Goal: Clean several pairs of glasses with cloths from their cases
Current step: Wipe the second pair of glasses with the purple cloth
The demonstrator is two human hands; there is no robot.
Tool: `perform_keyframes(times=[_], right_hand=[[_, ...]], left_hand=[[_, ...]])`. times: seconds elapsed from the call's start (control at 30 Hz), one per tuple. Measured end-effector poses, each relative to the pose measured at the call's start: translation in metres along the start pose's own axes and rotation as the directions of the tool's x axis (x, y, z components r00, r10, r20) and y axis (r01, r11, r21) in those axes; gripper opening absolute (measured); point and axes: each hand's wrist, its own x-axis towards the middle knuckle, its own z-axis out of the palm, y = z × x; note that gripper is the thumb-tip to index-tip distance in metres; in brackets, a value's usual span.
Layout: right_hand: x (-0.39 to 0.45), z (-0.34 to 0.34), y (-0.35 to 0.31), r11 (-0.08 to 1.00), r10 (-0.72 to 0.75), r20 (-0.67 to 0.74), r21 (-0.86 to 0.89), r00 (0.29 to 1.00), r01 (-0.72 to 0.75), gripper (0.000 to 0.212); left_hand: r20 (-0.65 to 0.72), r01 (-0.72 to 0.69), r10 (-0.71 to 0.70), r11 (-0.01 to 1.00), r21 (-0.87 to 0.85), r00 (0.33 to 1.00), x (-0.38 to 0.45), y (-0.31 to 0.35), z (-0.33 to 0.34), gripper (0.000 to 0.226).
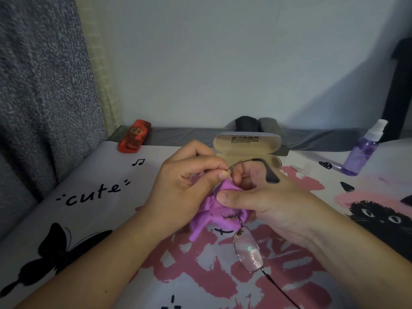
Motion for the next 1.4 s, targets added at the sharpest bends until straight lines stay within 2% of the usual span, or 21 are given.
perform_keyframes(times=[0.1, 0.23, 0.47, 0.7, 0.93, 1.03, 1.17, 1.4], right_hand=[[-0.001, -0.001, -0.002, 0.997, 0.066, 0.050, -0.049, 0.997, -0.064, 0.024], [-0.002, -0.005, -0.003, 0.988, 0.113, 0.153, -0.121, 0.982, -0.095, 0.006], [-0.002, -0.010, 0.000, 0.990, 0.118, 0.200, -0.093, 0.973, -0.101, 0.011], [-0.003, -0.013, -0.002, 0.999, 0.051, 0.288, -0.001, 0.956, -0.053, 0.021], [-0.003, -0.017, -0.003, 0.989, 0.015, 0.374, 0.130, 0.927, -0.068, 0.030], [-0.003, -0.017, -0.001, 0.990, -0.012, 0.369, 0.133, 0.929, -0.041, 0.029], [0.000, -0.012, 0.005, 0.999, -0.040, 0.299, 0.008, 0.954, 0.040, 0.022], [0.002, -0.010, 0.006, 0.999, 0.003, 0.227, 0.042, 0.974, -0.013, 0.019]], left_hand=[[0.017, 0.011, -0.010, 1.000, -0.015, 1.000, -0.001, -0.002, 0.001, 0.012], [0.073, 0.021, -0.020, 0.999, -0.024, 0.997, -0.003, -0.003, 0.003, 0.005], [0.061, 0.038, -0.036, 0.998, -0.039, 0.997, 0.000, -0.011, 0.002, 0.006], [0.011, 0.069, -0.068, 0.995, -0.079, 0.998, 0.002, -0.013, -0.001, 0.005], [-0.029, 0.070, -0.073, 0.994, -0.089, 0.997, 0.003, -0.013, -0.003, 0.006], [-0.031, 0.075, -0.078, 0.993, -0.089, 0.996, 0.003, -0.013, -0.005, 0.006], [-0.026, 0.070, -0.071, 0.996, -0.054, 0.997, 0.002, -0.009, -0.004, 0.007], [-0.022, 0.078, -0.080, 0.994, -0.071, 0.997, 0.002, -0.008, -0.003, 0.006]])
